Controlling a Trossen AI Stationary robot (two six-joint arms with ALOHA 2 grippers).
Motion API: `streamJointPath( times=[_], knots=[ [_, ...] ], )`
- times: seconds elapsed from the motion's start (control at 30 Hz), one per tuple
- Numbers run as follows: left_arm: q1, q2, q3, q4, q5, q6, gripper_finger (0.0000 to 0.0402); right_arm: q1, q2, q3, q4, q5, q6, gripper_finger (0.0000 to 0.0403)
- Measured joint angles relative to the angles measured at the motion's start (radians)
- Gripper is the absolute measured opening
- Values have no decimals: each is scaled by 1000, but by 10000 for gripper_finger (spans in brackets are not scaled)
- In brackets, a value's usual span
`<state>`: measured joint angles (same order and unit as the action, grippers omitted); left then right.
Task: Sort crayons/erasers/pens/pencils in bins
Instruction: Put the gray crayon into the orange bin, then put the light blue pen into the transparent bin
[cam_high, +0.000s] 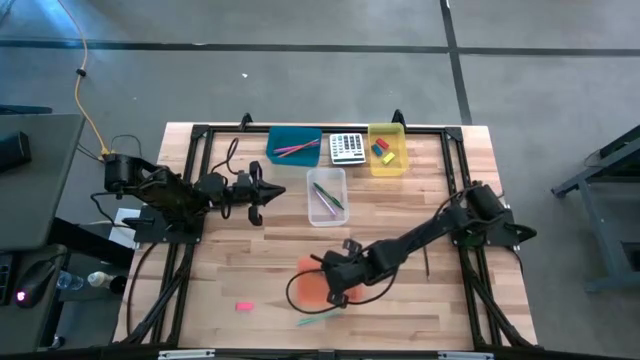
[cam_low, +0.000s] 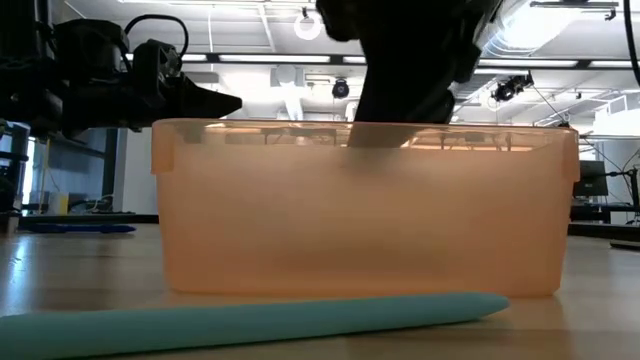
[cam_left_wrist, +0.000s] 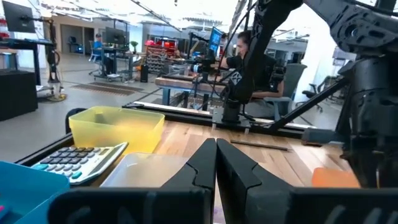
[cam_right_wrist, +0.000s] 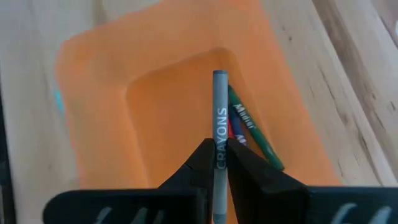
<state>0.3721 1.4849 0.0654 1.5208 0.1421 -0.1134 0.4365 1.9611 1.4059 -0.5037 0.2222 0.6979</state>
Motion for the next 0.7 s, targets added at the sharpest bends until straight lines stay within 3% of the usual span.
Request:
streamJointPath(
  times=[0.17,0.5,0.6,0.7],
  knots=[
    [0,0,0,-1,0,-15,0,-8,2,0,1,1,0,33],
    [-63,0,0,-13,4,-9,0,0,2,64,-71,-15,-5,124],
    [-101,0,0,-13,4,-7,0,25,2,140,-202,8,-83,125],
    [-146,0,0,-13,4,-7,0,79,-9,190,-319,118,-137,93]
  ],
)
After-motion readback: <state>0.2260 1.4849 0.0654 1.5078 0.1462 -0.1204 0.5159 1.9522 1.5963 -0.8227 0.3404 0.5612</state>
